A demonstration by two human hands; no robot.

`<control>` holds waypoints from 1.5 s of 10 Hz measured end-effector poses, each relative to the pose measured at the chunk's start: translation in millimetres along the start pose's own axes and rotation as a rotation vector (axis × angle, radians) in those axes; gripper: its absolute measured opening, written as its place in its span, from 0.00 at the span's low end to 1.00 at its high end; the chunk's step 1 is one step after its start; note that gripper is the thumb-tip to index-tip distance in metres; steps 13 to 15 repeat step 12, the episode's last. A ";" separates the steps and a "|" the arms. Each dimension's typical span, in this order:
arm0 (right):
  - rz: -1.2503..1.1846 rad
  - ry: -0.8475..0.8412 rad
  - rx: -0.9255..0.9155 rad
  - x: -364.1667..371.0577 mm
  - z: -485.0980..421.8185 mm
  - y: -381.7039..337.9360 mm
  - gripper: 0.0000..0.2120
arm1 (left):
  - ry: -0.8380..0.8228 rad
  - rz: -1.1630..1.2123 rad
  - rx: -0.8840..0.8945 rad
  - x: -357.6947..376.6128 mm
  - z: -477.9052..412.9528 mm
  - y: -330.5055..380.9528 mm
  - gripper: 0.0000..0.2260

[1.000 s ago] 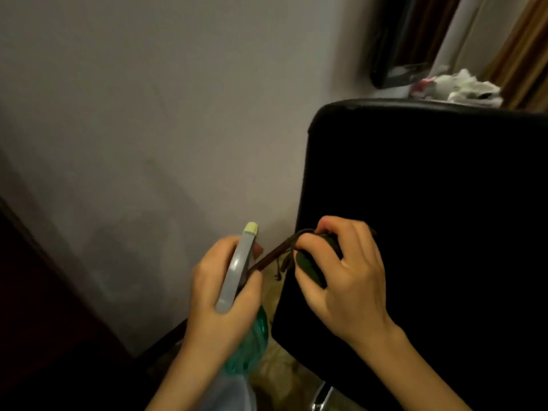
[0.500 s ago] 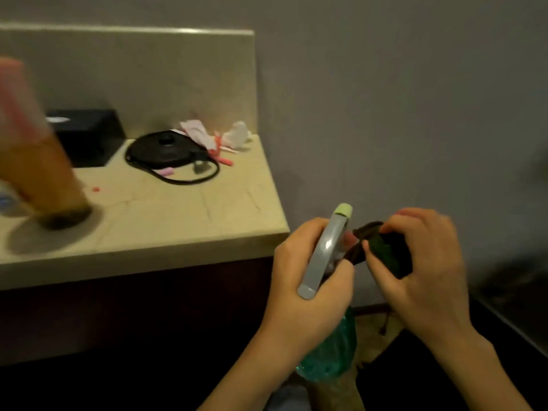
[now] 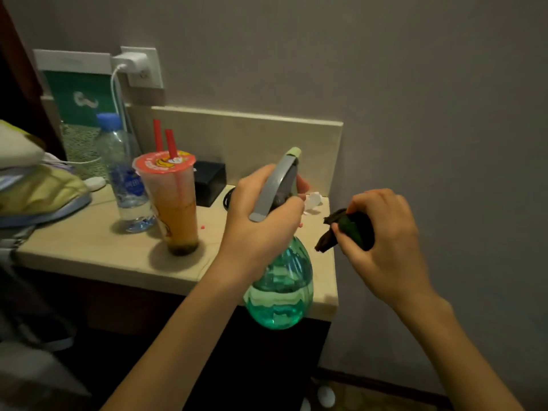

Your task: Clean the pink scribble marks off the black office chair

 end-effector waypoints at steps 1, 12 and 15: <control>-0.022 -0.028 0.004 20.0 -16.9 2.9 0.15 | 0.040 -0.060 0.000 -8.4 -23.1 -8.4 0.04; -0.120 -0.592 0.260 151.9 -28.5 68.6 0.16 | 0.246 -0.280 -0.123 -12.4 -80.9 -121.0 0.22; -0.120 -0.592 0.260 151.9 -28.5 68.6 0.16 | 0.246 -0.280 -0.123 -12.4 -80.9 -121.0 0.22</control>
Point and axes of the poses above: each hand's wrist, its own z-axis away from the middle knuckle, its own x-axis out of the palm, y = z × x, the point moved 2 cm from there along -z, towards the middle knuckle, and after that the axes turned 9 degrees about -z, right-handed, at the moved point
